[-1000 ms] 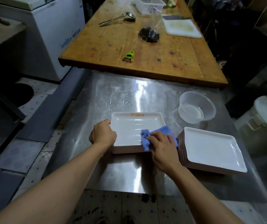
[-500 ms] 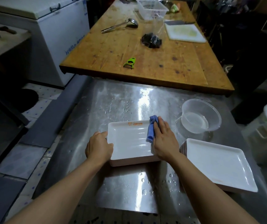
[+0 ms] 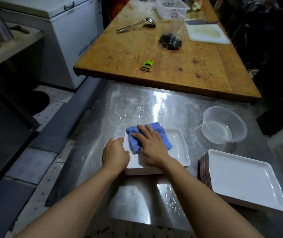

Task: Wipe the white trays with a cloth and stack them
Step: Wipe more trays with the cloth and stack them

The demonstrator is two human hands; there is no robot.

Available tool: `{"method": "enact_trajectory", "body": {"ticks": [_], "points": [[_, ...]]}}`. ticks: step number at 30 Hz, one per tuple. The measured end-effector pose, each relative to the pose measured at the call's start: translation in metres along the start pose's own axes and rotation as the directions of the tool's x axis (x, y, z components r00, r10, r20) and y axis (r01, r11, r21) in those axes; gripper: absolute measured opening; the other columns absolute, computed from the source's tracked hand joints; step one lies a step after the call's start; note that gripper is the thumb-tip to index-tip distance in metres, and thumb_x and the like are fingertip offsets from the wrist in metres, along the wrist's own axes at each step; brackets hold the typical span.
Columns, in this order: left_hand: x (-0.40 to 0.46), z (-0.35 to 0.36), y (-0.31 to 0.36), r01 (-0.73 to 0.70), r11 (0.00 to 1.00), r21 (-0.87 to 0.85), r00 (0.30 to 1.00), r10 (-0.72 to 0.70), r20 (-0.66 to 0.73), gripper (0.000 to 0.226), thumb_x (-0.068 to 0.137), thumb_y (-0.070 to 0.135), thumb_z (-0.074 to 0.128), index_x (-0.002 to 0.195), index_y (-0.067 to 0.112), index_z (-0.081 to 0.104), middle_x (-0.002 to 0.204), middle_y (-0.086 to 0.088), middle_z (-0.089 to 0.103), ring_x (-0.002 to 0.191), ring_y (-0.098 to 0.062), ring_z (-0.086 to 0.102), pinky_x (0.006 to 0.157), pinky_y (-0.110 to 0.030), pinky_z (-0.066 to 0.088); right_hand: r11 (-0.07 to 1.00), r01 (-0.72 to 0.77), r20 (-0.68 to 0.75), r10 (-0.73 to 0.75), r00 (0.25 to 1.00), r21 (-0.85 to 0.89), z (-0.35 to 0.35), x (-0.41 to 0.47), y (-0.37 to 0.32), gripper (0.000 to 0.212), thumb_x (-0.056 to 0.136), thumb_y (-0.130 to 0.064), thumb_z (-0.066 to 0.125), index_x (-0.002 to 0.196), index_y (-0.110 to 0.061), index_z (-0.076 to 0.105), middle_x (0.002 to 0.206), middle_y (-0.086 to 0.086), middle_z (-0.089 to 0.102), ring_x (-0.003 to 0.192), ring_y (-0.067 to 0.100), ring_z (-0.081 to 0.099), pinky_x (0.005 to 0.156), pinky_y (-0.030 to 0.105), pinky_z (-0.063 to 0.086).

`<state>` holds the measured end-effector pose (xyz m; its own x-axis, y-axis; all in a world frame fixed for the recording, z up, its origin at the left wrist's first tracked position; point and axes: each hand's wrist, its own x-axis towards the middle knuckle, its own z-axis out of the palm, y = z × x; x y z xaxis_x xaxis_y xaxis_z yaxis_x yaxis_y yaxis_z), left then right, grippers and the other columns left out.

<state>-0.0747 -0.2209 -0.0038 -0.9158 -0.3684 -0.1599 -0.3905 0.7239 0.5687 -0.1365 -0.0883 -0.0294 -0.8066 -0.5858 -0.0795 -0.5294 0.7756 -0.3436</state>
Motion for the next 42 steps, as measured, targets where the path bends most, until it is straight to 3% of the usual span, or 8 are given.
{"method": "enact_trajectory", "body": {"ticks": [5,9,16,21,26,33,38,42], "points": [[-0.002,0.001,0.001,0.018,1.000,-0.012,0.999,-0.019,-0.032,0.032,0.077,0.006,0.057,0.106,0.014,0.067,0.084,-0.007,0.064,0.076,-0.027,0.053,0.065,-0.026,0.037,0.973,-0.220,-0.033,0.218,0.975,-0.065,-0.014,-0.036,0.044,0.057,0.094,-0.026,0.041,0.148,-0.029,0.022,0.159,-0.006,-0.008,0.146,0.017,-0.011,0.116,0.044,-0.003],[-0.003,0.002,0.004,0.055,0.998,-0.028,0.997,-0.056,-0.047,0.034,0.077,0.004,0.055,0.108,0.014,0.067,0.090,-0.009,0.067,0.074,-0.024,0.049,0.065,-0.025,0.036,0.951,-0.292,-0.048,0.288,0.956,-0.103,-0.024,-0.053,0.056,0.062,0.093,-0.024,0.041,0.150,-0.024,0.016,0.159,-0.002,-0.009,0.146,0.018,-0.010,0.116,0.039,-0.006],[-0.003,0.005,0.004,0.074,0.995,-0.060,0.996,-0.076,-0.043,0.037,0.077,0.004,0.056,0.111,0.014,0.066,0.100,-0.013,0.068,0.090,-0.035,0.060,0.070,-0.027,0.041,0.965,-0.261,-0.123,0.260,0.958,0.008,-0.017,-0.096,0.038,0.054,0.094,-0.015,0.038,0.147,-0.019,0.027,0.158,-0.001,0.014,0.146,0.015,0.007,0.116,0.031,-0.002],[-0.004,0.005,0.003,0.077,0.995,-0.067,0.996,-0.080,-0.041,0.035,0.076,0.004,0.057,0.108,0.013,0.067,0.103,-0.014,0.068,0.094,-0.037,0.060,0.073,-0.029,0.043,0.986,-0.149,-0.167,0.160,0.973,0.081,-0.019,-0.106,0.008,0.037,0.086,-0.006,0.045,0.120,-0.006,0.059,0.133,0.013,0.054,0.127,0.033,0.042,0.105,0.037,0.025],[-0.003,0.004,0.004,0.084,0.995,-0.051,0.995,-0.086,-0.041,0.038,0.075,0.007,0.059,0.111,0.016,0.066,0.109,-0.016,0.067,0.098,-0.037,0.060,0.077,-0.031,0.047,0.993,-0.008,-0.088,0.018,0.996,0.116,-0.008,-0.093,-0.030,0.049,0.076,-0.015,0.038,0.117,-0.008,0.063,0.127,0.012,0.058,0.115,0.032,0.050,0.100,0.043,0.035],[-0.003,0.003,0.004,0.069,0.997,-0.030,0.997,-0.070,-0.036,0.036,0.076,0.006,0.059,0.110,0.015,0.067,0.106,-0.014,0.067,0.096,-0.036,0.060,0.072,-0.030,0.044,0.945,-0.177,-0.145,0.223,0.964,0.277,-0.019,-0.118,-0.007,0.033,0.081,-0.012,0.040,0.095,-0.001,0.068,0.108,0.016,0.064,0.103,0.030,0.056,0.093,0.036,0.039],[-0.004,0.003,0.005,0.059,0.998,-0.002,0.997,-0.059,-0.042,0.033,0.077,0.006,0.061,0.110,0.012,0.066,0.105,-0.015,0.068,0.094,-0.035,0.061,0.071,-0.029,0.043,0.969,-0.230,-0.179,0.242,0.954,0.084,-0.035,-0.133,0.016,0.026,0.087,-0.002,0.050,0.108,-0.001,0.065,0.120,0.014,0.059,0.114,0.028,0.051,0.094,0.030,0.034],[-0.010,0.000,0.009,0.062,0.991,0.122,0.998,-0.061,-0.015,0.039,0.083,0.015,0.061,0.121,0.010,0.054,0.120,-0.017,0.055,0.103,-0.036,0.057,0.077,-0.036,0.045,0.943,-0.333,-0.158,0.326,0.932,-0.022,-0.040,-0.127,0.018,0.029,0.094,-0.006,0.038,0.114,-0.008,0.059,0.121,0.006,0.054,0.112,0.020,0.047,0.091,0.027,0.036]]}}
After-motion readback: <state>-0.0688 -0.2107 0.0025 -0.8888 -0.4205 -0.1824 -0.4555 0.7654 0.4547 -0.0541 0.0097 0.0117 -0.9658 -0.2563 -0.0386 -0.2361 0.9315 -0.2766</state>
